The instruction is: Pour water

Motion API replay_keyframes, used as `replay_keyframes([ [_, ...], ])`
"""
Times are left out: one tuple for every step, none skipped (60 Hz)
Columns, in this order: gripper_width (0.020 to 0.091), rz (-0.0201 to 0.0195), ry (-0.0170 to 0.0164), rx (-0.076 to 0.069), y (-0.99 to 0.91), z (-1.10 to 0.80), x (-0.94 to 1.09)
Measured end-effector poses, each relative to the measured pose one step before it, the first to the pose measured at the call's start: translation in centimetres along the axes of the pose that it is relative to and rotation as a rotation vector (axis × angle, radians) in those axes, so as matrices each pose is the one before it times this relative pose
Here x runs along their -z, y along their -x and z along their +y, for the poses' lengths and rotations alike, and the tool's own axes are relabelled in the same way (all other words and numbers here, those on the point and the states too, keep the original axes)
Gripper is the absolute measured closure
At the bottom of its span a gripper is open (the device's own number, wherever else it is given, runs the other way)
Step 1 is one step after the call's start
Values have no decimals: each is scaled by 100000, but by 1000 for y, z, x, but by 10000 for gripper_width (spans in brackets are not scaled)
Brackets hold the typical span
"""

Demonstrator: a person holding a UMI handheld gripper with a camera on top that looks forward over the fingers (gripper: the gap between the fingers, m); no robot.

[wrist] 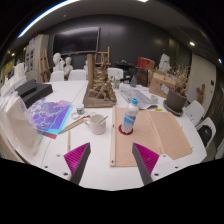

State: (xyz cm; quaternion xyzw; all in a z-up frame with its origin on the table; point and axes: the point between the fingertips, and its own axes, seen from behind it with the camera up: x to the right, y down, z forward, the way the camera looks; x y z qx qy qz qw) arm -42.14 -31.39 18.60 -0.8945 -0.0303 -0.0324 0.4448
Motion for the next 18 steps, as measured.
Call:
replay_keyframes([
  [247,9,-244,331,250,41,278],
  [246,-24,-283,460,212,21,247],
  [247,44,-330,525,199,12,219],
  [246,149,-213,422,146,-15,200],
  [248,61,-86,64,117,7,175],
  [249,-200,101,-326,136,44,140],
  [248,-450,299,-584,168,83,124],
  [249,-475,404,-680,172,121,67],
  [249,-342,558,-742,116,97,-40],
  [249,-64,574,-642,70,150,78],
  [250,278,436,-245,11,163,28],
  [248,390,286,11,-64,84,25],
  [249,280,209,110,-70,48,9],
  [246,206,84,170,-44,32,-19],
  [248,188,-72,206,-52,1,-10],
  [246,162,-77,168,-61,-34,-25],
  [248,115,8,-46,-69,-33,-15],
  [248,95,11,-221,-49,-29,-58],
])
